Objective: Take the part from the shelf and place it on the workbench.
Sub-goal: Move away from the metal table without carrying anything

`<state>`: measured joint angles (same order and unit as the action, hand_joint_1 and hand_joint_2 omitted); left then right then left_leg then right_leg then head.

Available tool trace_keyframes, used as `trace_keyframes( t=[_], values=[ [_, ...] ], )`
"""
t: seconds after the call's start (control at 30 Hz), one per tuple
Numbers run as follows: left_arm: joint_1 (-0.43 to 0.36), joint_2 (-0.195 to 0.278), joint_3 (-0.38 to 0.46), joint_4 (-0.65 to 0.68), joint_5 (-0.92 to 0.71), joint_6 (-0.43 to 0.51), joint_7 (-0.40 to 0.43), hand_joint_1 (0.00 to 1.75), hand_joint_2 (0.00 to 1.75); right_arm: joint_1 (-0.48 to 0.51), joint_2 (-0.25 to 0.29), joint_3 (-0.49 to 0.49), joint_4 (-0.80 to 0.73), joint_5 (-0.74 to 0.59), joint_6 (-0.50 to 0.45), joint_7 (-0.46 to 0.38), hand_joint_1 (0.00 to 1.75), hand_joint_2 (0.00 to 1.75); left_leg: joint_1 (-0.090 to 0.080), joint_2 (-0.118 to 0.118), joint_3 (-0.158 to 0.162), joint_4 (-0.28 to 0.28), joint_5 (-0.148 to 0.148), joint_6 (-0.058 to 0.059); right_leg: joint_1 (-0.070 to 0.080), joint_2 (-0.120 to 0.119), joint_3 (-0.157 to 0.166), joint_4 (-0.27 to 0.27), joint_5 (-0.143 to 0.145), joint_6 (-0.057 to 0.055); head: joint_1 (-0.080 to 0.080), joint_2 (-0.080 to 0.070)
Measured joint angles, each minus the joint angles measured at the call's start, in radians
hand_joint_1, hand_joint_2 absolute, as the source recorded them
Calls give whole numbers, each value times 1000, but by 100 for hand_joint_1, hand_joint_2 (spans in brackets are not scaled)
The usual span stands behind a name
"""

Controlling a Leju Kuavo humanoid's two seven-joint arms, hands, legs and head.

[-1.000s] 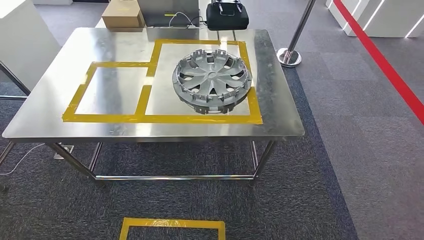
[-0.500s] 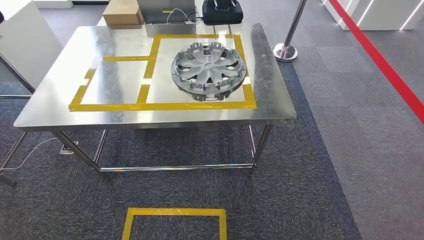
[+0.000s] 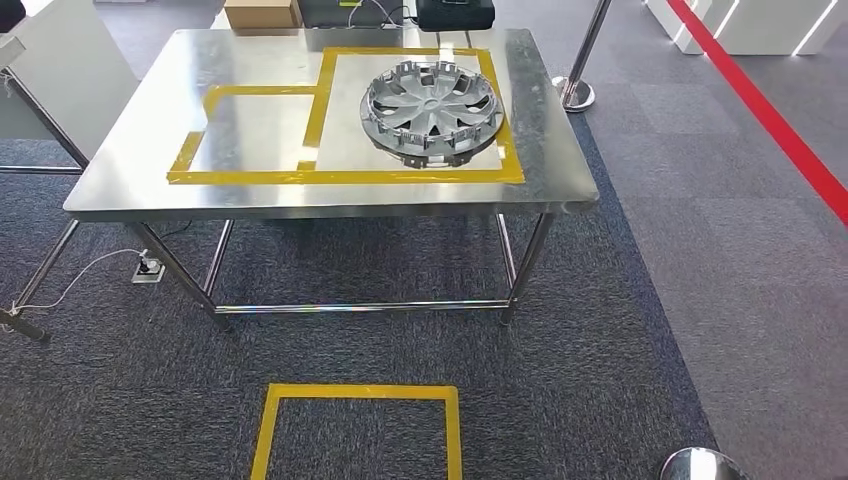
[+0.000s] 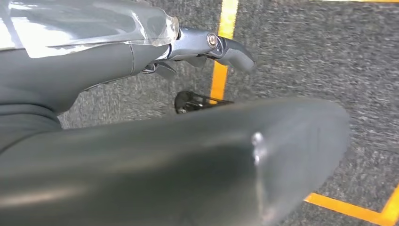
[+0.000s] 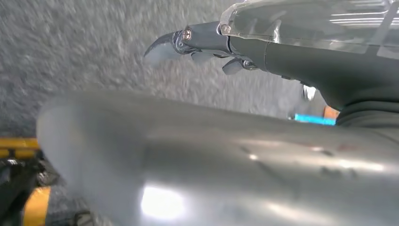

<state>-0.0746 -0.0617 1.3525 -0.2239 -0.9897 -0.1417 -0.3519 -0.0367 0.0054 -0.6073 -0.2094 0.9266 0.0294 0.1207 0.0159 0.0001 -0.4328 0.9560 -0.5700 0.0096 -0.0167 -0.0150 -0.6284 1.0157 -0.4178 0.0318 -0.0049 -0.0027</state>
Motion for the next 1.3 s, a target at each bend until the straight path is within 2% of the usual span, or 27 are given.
trace_keyframes(
  t=[0.07,0.13,0.17,0.2,0.23,0.3,0.37,0.4,0.43,0.5,0.57,0.63,0.67,0.7,0.73,0.8,0.87,0.9,0.97,1.0,1.07,1.13,1.17,1.2,1.23,1.27,1.3],
  values=[
    [1,-2,0,1,-3,-2,8,0,0,1,2,-18,3,-7,6,9,0,0,-1,6,-25,0,23,20,-2,4,-25,82,-90,8,2,0],
    [2,-2,0,1,-5,-2,13,0,0,0,5,-31,4,-8,8,10,0,0,-6,8,-55,1,48,26,-2,6,-53,216,-180,11,3,0],
    [2,-2,0,1,-5,-1,14,0,0,0,6,-35,4,-8,8,10,0,0,-9,10,-71,2,61,27,-2,7,-55,267,-193,10,3,0],
    [2,-2,0,1,-6,-1,15,0,0,0,7,-39,4,-8,10,10,0,0,-12,11,-86,3,73,27,-2,7,-41,286,-181,7,3,0],
    [2,-2,0,1,-6,0,16,0,0,0,8,-42,4,-8,11,10,0,0,-14,12,-100,3,84,26,-1,7,-8,267,-154,2,3,0],
    [1,-4,0,2,-8,2,17,0,0,-3,9,-47,4,-7,13,7,0,0,-19,11,-120,4,106,23,5,10,106,130,-112,-14,3,0],
    [1,-6,-1,2,-13,1,17,0,0,-9,9,-54,4,-6,15,0,0,0,-22,11,-131,7,126,15,12,12,212,-28,-123,-26,2,0],
    [0,-6,-1,2,-15,0,17,0,0,-11,9,-56,4,-6,16,-3,0,0,-21,12,-136,7,135,10,16,13,236,-71,-132,-30,1,0],
    [0,-7,-1,3,-17,-2,18,0,0,-13,10,-59,4,-6,18,-7,0,0,-20,12,-140,8,145,3,18,13,238,-89,-133,-33,0,0],
    [1,-7,-1,3,-19,-4,18,0,0,-12,11,-62,5,-6,21,-15,0,0,-17,10,-151,19,134,-9,17,8,217,-85,-117,-45,-1,0],
    [1,-8,-2,3,-20,-6,19,0,0,-12,13,-64,5,-5,22,-22,0,0,-14,6,-180,89,52,-19,13,3,187,-81,-95,-57,-4,0],
    [1,-9,-2,3,-20,-6,19,0,0,-12,14,-65,5,-5,22,-29,0,0,-13,4,-216,222,-44,-26,14,1,147,-70,-71,-61,-7,0],
    [1,-9,-2,3,-20,-7,19,0,0,-12,14,-65,5,-5,22,-32,0,0,-13,4,-225,281,-62,-27,15,0,126,-64,-59,-60,-7,0],
    [1,-9,-2,3,-19,-7,19,0,0,-11,15,-66,5,-4,22,-35,0,0,-13,4,-222,317,-52,-28,15,-1,105,-57,-47,-59,-7,0],
    [1,-9,-2,3,-19,-7,19,0,0,-12,15,-66,5,-4,22,-37,0,0,-13,4,-200,317,-21,-28,15,-1,84,-48,-36,-57,-7,0],
    [-1,-9,-2,3,-19,-7,19,0,0,-13,16,-69,5,-5,22,-39,0,0,-13,4,-106,218,29,-25,14,-2,46,-30,-16,-50,-8,0],
    [-7,-9,-2,3,-18,-7,19,0,0,-14,17,-73,5,-6,22,-41,0,0,-15,3,1,65,9,-19,17,-2,20,-15,3,-40,-7,0],
    [-9,-9,-2,3,-18,-7,19,0,0,-15,17,-75,5,-7,22,-42,0,0,-17,3,28,16,-8,-13,18,-3,14,-12,13,-35,-7,0],
    [-10,-10,-2,4,-17,-7,19,0,0,-16,17,-80,5,-8,22,-43,0,0,-19,5,24,-8,-9,5,17,-4,6,-15,30,-23,-6,0],
    [-9,-10,-2,4,-17,-7,19,0,0,-15,18,-81,5,-9,22,-43,0,0,-18,7,14,-8,1,15,15,-2,-1,-10,21,-17,-6,0],
    [-9,-10,-1,5,-16,-3,31,0,87,-13,19,-86,6,-21,22,-39,0,0,-15,11,-12,-10,26,31,12,2,-25,46,-53,-4,-3,0],
    [-9,-10,-1,5,-14,8,54,0,175,-12,19,-101,6,-51,15,-21,0,87,-15,12,-40,-9,48,35,11,4,-55,168,-151,5,0,0],
    [-9,-10,-1,5,-14,15,63,0,175,-12,20,-112,6,-67,9,-8,0,131,-15,13,-53,-8,60,34,10,5,-63,231,-172,7,1,0],
    [-9,-10,-1,5,-14,19,69,0,175,-12,21,-124,6,-78,3,7,0,175,-15,15,-67,-7,70,33,10,5,-62,274,-168,8,1,0],
    [-9,-10,-1,5,-14,22,74,0,175,-12,23,-134,6,-85,-1,19,0,175,-15,16,-79,-6,81,31,10,5,-43,284,-145,6,1,0],
    [-9,-10,-1,5,-14,24,78,0,175,-12,24,-142,6,-87,-4,28,0,175,-15,16,-89,-6,90,29,9,5,-5,252,-115,3,1,0],
    [-9,-10,-1,5,-14,24,82,0,175,-13,25,-148,6,-87,-5,34,0,175,-15,16,-95,-5,97,25,9,6,51,184,-95,0,1,0]
  ],
)
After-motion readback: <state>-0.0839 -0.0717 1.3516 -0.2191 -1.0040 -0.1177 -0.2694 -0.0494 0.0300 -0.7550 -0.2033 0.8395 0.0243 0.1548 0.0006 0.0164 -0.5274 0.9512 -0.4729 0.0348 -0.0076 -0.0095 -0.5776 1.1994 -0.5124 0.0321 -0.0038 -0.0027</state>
